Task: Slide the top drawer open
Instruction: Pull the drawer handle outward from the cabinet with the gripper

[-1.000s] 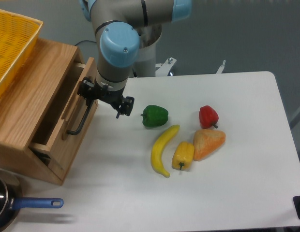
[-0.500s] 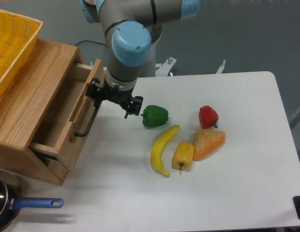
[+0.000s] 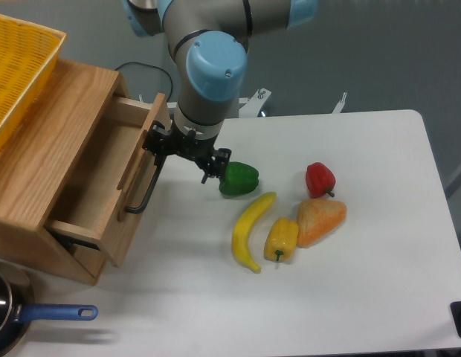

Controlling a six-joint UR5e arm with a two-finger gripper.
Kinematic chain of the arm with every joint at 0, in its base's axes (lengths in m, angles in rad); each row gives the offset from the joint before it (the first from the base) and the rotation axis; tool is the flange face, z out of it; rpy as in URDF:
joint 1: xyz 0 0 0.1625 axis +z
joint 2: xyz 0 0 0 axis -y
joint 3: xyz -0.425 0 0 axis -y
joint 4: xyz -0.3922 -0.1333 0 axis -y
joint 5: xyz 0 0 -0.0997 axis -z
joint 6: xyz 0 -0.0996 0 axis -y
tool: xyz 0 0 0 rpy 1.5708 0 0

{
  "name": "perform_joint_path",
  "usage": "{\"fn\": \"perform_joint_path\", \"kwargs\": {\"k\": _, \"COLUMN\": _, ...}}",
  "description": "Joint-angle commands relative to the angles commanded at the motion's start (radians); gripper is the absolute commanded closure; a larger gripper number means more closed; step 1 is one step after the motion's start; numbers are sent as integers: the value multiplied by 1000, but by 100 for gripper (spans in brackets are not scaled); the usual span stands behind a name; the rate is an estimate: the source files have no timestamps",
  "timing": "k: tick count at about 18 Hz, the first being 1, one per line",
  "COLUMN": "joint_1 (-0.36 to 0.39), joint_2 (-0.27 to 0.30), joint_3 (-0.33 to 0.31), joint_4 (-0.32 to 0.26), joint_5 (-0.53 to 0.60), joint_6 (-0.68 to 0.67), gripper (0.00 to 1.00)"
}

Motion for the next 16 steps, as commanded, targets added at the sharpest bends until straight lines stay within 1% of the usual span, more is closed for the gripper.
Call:
{"fn": "perform_joint_path", "kwargs": {"k": 4, "joint_1": 18, "joint_2": -2, "joint_3": 2, "joint_4": 2, "joint_5": 2, "joint_6": 28, "gripper": 0}}
{"fn": "perform_joint_path", "kwargs": {"k": 11, "joint_1": 52, "joint_2": -11, "joint_3": 0, "joint_4": -2, "joint_5": 63, "joint_6": 104, "gripper": 0}}
{"fn": "perform_joint_path", "kwargs": {"k": 16, "joint_1": 63, "joint_2": -17, "joint_3": 2, "joint_4": -2, "joint_5": 72, "joint_6": 132, "gripper": 0}}
